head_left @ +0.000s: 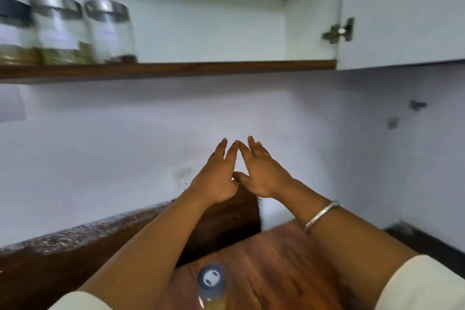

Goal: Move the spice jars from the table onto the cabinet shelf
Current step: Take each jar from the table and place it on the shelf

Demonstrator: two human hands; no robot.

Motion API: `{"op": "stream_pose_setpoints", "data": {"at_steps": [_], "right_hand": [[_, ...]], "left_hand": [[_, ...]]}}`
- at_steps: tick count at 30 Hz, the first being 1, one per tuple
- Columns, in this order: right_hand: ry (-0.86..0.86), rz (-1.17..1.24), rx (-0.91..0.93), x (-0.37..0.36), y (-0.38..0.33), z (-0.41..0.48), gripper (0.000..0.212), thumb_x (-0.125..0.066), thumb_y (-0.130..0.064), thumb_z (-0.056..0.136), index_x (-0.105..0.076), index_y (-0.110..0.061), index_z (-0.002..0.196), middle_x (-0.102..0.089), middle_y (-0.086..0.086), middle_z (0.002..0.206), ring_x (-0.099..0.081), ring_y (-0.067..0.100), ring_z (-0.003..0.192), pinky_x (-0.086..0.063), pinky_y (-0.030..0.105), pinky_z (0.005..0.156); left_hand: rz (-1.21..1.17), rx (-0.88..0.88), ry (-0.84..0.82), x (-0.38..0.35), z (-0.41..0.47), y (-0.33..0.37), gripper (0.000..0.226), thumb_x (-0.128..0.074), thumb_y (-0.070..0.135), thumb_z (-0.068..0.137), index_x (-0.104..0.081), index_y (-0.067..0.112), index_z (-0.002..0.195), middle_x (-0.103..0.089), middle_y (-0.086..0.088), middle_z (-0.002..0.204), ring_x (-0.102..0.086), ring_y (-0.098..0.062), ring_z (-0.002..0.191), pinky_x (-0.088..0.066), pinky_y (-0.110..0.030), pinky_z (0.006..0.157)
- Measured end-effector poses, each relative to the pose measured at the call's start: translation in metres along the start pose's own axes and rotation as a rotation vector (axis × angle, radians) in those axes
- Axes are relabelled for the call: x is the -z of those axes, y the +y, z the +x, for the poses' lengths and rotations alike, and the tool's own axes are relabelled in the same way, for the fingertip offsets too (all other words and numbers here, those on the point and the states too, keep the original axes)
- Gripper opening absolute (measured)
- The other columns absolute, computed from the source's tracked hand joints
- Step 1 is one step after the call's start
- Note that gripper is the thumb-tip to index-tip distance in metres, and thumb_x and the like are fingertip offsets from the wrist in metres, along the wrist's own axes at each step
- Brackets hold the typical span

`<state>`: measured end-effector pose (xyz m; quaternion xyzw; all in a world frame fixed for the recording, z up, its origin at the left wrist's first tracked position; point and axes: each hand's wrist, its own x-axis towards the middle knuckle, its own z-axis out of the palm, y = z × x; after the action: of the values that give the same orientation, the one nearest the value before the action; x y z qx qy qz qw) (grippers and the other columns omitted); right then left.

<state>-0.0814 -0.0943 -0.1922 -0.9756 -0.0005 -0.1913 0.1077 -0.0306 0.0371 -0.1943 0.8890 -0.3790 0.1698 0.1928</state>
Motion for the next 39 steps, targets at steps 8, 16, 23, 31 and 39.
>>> {"op": "stream_pose_setpoints", "data": {"at_steps": [8,16,23,31,39], "right_hand": [[-0.164,0.106,-0.165,-0.033,0.141,-0.091,0.078,-0.048,-0.048,0.092,-0.004,-0.022,0.150,-0.001,0.014,0.158,-0.001,0.037,0.144,-0.012,0.045,0.115],[-0.309,0.031,-0.142,-0.087,0.265,-0.148,0.071,-0.045,-0.043,0.094,-0.015,-0.008,0.148,-0.019,0.015,0.155,-0.013,0.029,0.143,-0.008,0.040,0.116],[-0.466,0.171,-0.229,-0.150,0.327,-0.189,0.070,-0.050,-0.037,0.092,-0.017,-0.008,0.147,-0.020,0.019,0.153,-0.016,0.036,0.142,-0.014,0.042,0.115],[-0.558,0.304,-0.282,-0.186,0.349,-0.204,0.086,-0.065,-0.035,0.083,-0.011,-0.020,0.148,-0.011,0.021,0.153,-0.028,0.042,0.135,-0.034,0.047,0.109],[-0.467,0.379,-0.230,-0.189,0.342,-0.202,0.077,-0.067,-0.036,0.080,-0.024,-0.024,0.143,-0.034,0.013,0.138,-0.048,0.033,0.116,-0.048,0.044,0.094]], "left_hand": [[-0.148,-0.051,-0.267,-0.132,0.003,0.098,0.090,-0.062,0.022,0.083,-0.003,0.014,0.149,0.000,-0.018,0.156,-0.013,-0.033,0.143,-0.027,-0.039,0.114],[-0.250,-0.047,-0.431,-0.272,0.010,0.170,0.092,-0.069,0.022,0.080,-0.010,0.004,0.147,-0.012,-0.017,0.153,-0.010,-0.031,0.144,-0.020,-0.037,0.115],[-0.288,0.103,-0.629,-0.358,-0.011,0.188,0.098,-0.071,0.025,0.078,-0.005,0.013,0.148,-0.009,-0.012,0.155,-0.011,-0.030,0.143,-0.024,-0.039,0.112],[-0.370,0.246,-0.646,-0.398,-0.031,0.195,0.115,-0.080,0.026,0.068,0.002,0.019,0.149,-0.008,-0.012,0.153,-0.028,-0.031,0.136,-0.035,-0.023,0.096],[-0.399,0.308,-0.539,-0.389,-0.040,0.184,0.107,-0.079,0.019,0.067,-0.010,0.014,0.149,-0.025,-0.012,0.148,-0.032,-0.026,0.133,-0.032,-0.024,0.100]]}}
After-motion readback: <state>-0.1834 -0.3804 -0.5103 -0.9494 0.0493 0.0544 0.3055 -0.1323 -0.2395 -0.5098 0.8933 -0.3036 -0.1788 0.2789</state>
